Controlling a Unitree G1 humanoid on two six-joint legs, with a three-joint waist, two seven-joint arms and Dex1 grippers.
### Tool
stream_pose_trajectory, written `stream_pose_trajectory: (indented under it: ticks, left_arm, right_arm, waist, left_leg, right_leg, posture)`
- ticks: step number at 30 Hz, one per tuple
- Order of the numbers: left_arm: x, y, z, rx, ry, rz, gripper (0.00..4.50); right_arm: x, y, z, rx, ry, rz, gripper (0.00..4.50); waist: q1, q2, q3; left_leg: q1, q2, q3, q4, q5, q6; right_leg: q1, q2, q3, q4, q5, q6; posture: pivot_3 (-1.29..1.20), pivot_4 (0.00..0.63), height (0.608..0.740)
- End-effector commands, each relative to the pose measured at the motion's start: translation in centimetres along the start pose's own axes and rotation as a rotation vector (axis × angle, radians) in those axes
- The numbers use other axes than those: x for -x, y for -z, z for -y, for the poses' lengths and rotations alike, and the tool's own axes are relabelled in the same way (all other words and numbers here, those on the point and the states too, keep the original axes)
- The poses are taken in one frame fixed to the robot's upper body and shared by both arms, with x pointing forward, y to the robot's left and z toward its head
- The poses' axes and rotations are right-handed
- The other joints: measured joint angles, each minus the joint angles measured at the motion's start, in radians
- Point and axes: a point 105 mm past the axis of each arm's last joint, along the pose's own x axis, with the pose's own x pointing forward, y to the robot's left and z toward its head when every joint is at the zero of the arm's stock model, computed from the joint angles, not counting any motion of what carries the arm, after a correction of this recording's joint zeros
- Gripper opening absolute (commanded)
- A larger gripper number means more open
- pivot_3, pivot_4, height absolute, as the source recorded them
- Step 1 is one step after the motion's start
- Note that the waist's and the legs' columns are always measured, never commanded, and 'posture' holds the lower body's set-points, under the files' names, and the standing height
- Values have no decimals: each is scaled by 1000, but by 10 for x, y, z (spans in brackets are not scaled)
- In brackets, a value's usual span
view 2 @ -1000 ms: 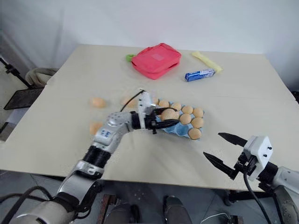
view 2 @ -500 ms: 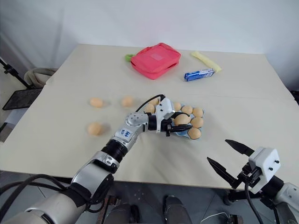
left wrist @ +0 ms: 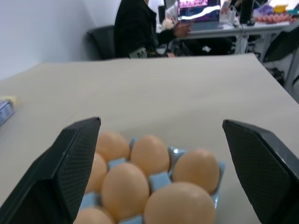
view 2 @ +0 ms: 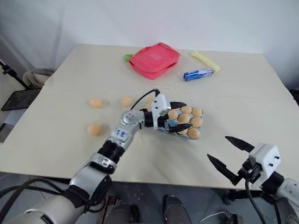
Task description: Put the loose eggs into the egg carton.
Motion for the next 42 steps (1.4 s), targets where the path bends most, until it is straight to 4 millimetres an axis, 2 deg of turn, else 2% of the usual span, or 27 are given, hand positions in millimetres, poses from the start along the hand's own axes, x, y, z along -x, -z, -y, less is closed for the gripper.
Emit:
stream_pose_trajectory:
  ticks: [1, 7, 10, 13, 20, 27, 33, 37, 42]
  left_arm:
    - [30, -8, -4, -20, -67, 9, 4452]
    - [100, -6, -7, -4, -268, -64, 4452]
    - [127, -5, -10, 11, -395, -93, 4452]
    - [150, -2, -7, 37, -498, -110, 4452]
    - [197, -3, 16, 77, -614, -118, 4452]
    - [258, 5, 19, 102, -858, -159, 4452]
    - [288, 18, 33, 148, -950, -194, 4452]
    - [305, 23, 33, 161, -1034, -185, 4452]
    - [308, 24, 31, 177, -1076, -153, 4452]
  right_arm:
    - [-3, -7, 1, 5, -49, 25, 4500]
    - [-12, -13, 0, 13, -172, 58, 4500]
    - [-16, -12, 6, 12, -191, 52, 4500]
    - [-22, -10, 9, 8, -210, 50, 4500]
    - [-32, -8, 15, 7, -256, 46, 4500]
    - [-35, -7, 18, 7, -282, 42, 4500]
    - [-33, -7, 14, 0, -317, 55, 4500]
    - [-33, -15, 7, -6, -347, 108, 4500]
    - [-32, -16, -7, -42, -377, 149, 4500]
  waist:
    - [0, 0, 0]
    - [3, 1, 0]
    - [5, 1, 0]
    - [6, 1, 0]
    - [1, 2, 0]
    - [3, 2, 0]
    - [3, 2, 0]
    - [3, 1, 1]
    - [3, 1, 1]
  left_leg:
    - [0, 0, 0, 0, 0, 0]
    - [1, 1, 0, 1, 1, -2]
    - [1, 0, 0, 2, 1, -1]
    - [1, 0, 0, 3, 1, -1]
    - [3, 1, 0, 2, 0, -1]
    - [6, 1, 0, 1, 0, -2]
    - [9, 1, 1, -2, -3, -6]
    - [9, 1, 1, -2, -4, -6]
    - [9, 1, 1, -3, -4, -7]
  right_leg:
    - [0, 0, 0, 1, 0, 0]
    - [-1, -1, 0, 4, -1, -1]
    - [0, -2, 0, 5, -1, -1]
    - [2, -3, -1, 4, 0, -1]
    - [2, -3, -1, 4, -1, -1]
    - [5, -3, -1, 3, -2, -4]
    - [9, -4, -1, -1, -5, -9]
    - [9, -4, -1, -1, -5, -9]
    - [9, -4, -1, -2, -5, -10]
  posture:
    - [0, 150, 740]
    - [0, 150, 740]
    - [0, 150, 740]
    - [0, 150, 740]
    - [0, 150, 740]
    - [0, 150, 740]
    - [0, 150, 740]
    - [0, 150, 740]
    - [0, 150, 740]
